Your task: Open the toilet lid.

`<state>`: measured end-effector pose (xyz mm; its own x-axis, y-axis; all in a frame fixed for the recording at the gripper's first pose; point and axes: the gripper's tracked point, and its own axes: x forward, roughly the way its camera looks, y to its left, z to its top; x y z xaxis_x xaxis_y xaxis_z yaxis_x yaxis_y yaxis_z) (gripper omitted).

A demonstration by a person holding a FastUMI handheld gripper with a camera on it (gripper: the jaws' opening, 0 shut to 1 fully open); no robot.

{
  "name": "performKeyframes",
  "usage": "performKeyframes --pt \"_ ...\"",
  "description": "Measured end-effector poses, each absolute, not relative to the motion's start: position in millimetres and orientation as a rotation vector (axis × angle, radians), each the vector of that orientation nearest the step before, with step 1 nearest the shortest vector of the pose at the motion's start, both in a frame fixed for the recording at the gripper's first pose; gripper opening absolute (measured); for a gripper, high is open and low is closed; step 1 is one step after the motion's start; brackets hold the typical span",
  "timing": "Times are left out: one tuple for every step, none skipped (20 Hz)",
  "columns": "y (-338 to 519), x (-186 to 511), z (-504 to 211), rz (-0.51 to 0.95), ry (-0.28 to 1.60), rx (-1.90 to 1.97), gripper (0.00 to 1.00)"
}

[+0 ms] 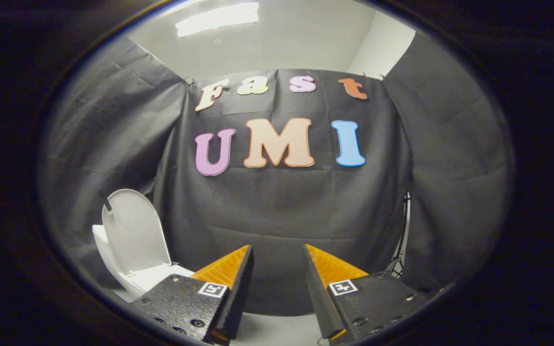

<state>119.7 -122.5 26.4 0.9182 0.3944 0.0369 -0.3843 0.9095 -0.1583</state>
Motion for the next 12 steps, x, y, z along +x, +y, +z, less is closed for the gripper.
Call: performKeyframes --pt "-123 123 23 0.412 -0.070 -0.180 0.62" --pt "-127 125 20 0.414 -0.072 -0.203 0.62" --pt "-130 126 16 0.419 -0.062 -0.217 0.61" --pt "-132 126 12 0.421 -0.054 -0.221 0.61" --pt "-137 126 10 0.410 -0.046 -0.229 0.61" --pt "-144 127 7 0.388 -0.037 -0.244 0.61" --pt "-149 126 4 0.371 -0.029 -0.258 0.61" --pt "-153 125 3 0.356 -0.013 -0.263 0.61" --pt "-155 122 -2 0.353 0.007 -0.260 0.61" --pt "-154 119 -5 0.362 0.022 -0.254 0.61" --pt "-153 116 -7 0.367 0.039 -0.249 0.61" --pt "-155 115 -12 0.363 0.064 -0.247 0.61"
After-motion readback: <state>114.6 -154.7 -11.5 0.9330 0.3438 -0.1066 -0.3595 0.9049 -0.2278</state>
